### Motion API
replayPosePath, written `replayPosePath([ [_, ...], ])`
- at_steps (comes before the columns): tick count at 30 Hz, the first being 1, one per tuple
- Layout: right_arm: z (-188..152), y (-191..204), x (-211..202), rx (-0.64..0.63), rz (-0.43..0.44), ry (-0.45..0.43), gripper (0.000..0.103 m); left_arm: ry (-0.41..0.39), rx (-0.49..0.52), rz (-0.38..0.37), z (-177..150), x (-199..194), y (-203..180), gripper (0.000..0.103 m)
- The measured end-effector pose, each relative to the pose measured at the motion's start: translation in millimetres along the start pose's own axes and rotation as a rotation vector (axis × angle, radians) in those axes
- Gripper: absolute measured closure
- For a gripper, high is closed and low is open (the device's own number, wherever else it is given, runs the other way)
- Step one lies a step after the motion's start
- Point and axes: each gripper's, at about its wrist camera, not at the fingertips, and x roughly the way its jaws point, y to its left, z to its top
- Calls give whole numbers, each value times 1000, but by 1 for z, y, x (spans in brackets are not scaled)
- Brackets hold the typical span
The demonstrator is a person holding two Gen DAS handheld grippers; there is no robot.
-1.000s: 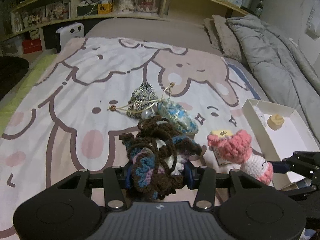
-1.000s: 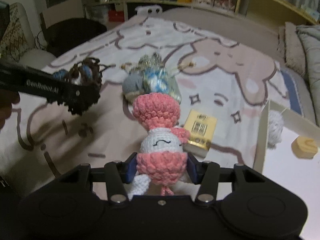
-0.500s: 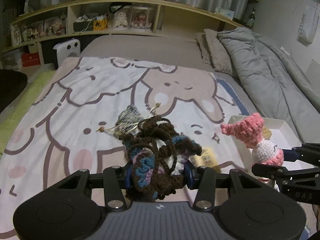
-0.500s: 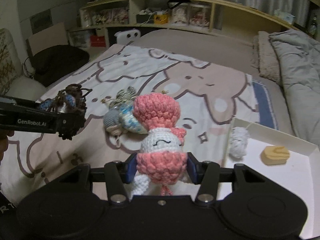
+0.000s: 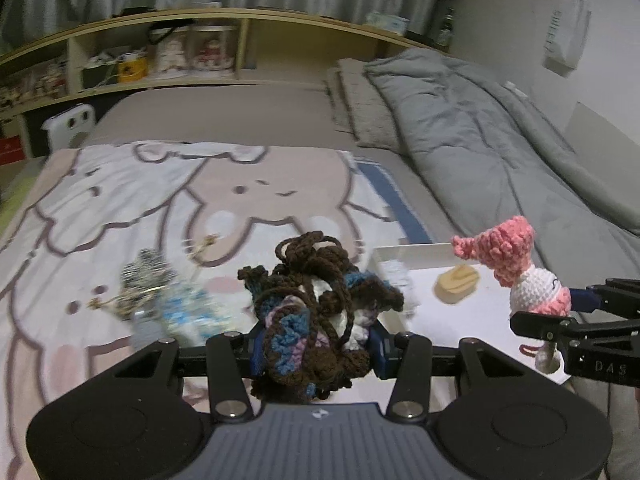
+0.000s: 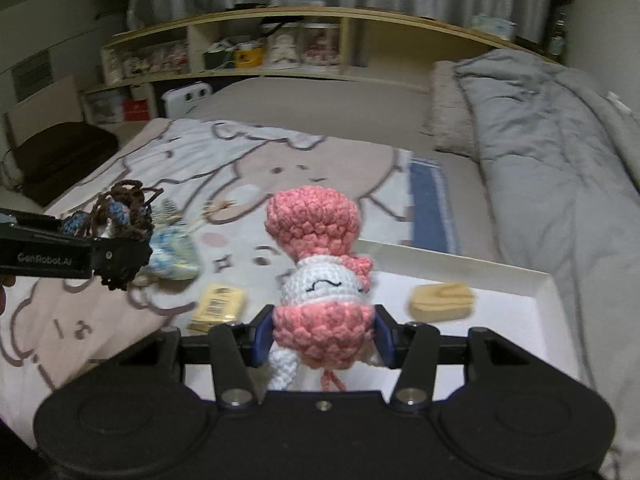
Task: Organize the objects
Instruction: 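Carry the crochet flower and pink doll over the white box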
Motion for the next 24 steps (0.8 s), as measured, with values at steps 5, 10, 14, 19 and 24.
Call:
replayPosePath([
  [5, -5, -41, 0, 44, -51, 3, 51, 8, 26, -53, 7, 21, -37, 55],
  [10, -13, -78, 3, 85, -99, 12, 51, 26, 49, -96, 10, 45, -71, 55],
  [14, -20, -101, 8, 111, -131, 17, 51, 40, 53, -120, 11, 64, -94, 55],
  [19, -25, -129, 19, 144, -162, 21, 51, 54, 60, -138, 11, 87, -119, 54],
  [24, -28, -152, 36, 154, -185, 32, 51, 77, 55, -135, 11, 112, -134, 54],
])
